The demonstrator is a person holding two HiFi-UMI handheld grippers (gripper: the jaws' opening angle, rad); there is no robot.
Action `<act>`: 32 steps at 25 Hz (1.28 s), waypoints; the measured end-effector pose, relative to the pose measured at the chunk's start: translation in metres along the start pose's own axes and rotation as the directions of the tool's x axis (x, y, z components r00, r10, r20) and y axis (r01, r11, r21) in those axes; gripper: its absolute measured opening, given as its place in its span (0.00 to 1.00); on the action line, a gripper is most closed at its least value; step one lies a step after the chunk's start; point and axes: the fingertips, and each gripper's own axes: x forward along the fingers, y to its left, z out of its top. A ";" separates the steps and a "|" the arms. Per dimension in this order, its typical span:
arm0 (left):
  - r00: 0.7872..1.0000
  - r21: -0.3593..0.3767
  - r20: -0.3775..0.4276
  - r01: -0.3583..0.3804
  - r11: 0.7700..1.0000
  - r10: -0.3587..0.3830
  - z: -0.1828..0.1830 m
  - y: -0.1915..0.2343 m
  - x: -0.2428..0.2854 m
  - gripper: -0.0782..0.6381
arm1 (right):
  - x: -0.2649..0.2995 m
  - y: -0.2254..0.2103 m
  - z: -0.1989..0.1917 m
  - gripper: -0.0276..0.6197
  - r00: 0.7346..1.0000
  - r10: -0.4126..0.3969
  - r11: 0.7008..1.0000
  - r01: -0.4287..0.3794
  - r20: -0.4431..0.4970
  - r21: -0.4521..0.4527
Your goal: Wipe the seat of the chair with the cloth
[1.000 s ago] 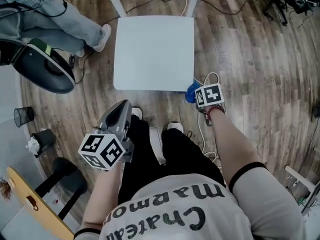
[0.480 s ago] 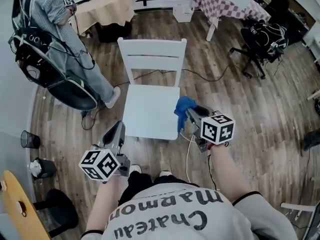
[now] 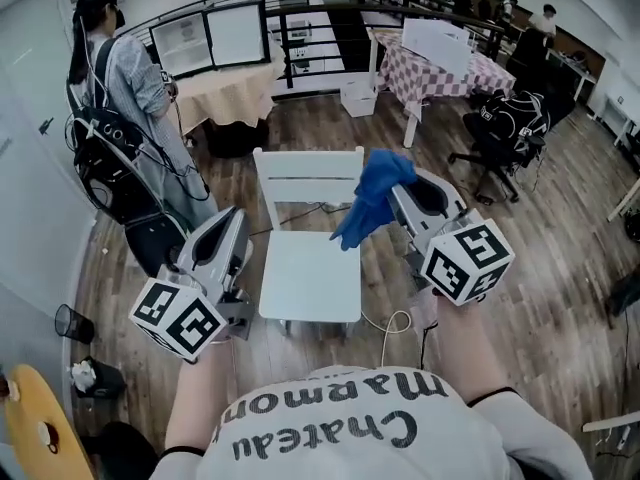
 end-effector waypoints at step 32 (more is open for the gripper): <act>0.988 -0.007 0.055 0.143 0.990 -0.142 0.049 -0.013 -0.012 0.12 | -0.020 0.030 0.060 0.14 0.995 -0.092 0.995 0.094 0.046 -0.036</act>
